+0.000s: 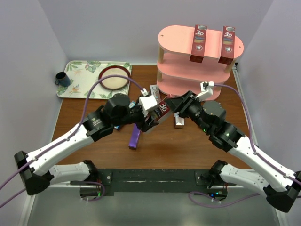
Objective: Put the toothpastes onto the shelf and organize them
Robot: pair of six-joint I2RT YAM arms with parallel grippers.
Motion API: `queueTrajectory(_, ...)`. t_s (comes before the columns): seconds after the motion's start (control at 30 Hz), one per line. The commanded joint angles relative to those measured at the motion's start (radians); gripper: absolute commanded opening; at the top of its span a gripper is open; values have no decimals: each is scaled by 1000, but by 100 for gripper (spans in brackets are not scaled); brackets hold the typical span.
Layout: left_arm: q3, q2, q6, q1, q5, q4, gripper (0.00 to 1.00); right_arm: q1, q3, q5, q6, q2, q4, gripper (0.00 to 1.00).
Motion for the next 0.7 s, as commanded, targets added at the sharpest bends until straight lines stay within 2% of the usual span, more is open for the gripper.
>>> queueTrajectory(0.0,-202,-183,23,-5,-31,294,79,-42,5,119,89,-61,17,11)
queueTrajectory(0.03,-232,-204,15,-5,-43,331,83,-50,5,124,100,-66,12,11)
queueTrajectory(0.2,-406,-308,-28,-7,-88,572,86,-65,-14,138,137,-109,6,10)
queueTrajectory(0.3,-477,-316,-38,-8,-83,682,89,-73,-27,133,161,-123,17,9)
queueTrajectory(0.47,-556,-306,-54,-8,-112,861,92,-81,-30,123,178,-137,20,8)
queueTrajectory(0.67,-583,-287,-55,-8,-128,954,93,-88,-51,92,203,-149,43,7)
